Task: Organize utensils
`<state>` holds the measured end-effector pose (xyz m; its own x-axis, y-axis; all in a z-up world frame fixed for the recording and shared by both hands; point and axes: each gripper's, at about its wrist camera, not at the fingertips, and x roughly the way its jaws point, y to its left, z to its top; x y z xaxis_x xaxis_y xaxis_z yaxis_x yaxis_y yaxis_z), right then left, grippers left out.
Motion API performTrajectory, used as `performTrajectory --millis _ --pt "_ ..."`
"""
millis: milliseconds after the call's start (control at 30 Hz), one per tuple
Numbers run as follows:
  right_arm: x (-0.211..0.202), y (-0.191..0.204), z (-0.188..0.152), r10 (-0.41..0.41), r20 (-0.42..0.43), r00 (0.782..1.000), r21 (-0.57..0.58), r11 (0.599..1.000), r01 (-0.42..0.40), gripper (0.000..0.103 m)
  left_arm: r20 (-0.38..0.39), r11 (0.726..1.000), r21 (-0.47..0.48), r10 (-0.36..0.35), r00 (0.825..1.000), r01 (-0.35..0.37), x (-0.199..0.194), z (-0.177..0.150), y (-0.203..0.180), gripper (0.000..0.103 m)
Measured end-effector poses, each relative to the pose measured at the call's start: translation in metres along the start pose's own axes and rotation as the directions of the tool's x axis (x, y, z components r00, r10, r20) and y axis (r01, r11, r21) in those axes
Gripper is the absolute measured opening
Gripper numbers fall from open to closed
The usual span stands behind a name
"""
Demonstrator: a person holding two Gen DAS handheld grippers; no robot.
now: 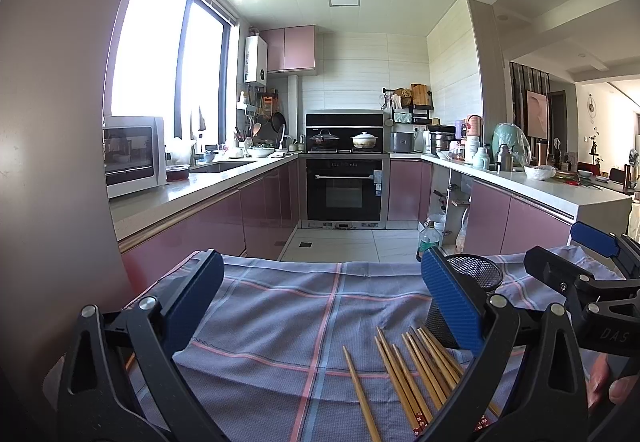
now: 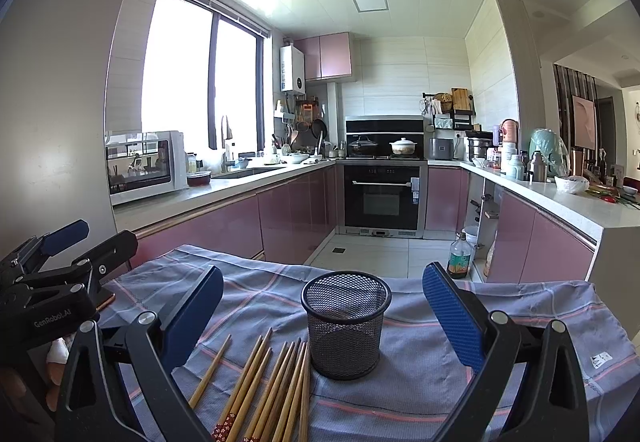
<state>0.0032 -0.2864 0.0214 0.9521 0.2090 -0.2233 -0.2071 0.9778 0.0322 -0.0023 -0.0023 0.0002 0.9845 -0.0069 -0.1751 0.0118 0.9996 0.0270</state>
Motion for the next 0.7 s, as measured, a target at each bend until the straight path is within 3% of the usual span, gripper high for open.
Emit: performTrajectory --millis 700 --pt "-0.0011 -0.0003 0.0002 -0.001 0.002 1.000 0.002 1.000 0.001 0.097 0.000 1.000 0.000 -0.001 1.000 0.001 0.0004 -0.0001 -0.0002 0.097"
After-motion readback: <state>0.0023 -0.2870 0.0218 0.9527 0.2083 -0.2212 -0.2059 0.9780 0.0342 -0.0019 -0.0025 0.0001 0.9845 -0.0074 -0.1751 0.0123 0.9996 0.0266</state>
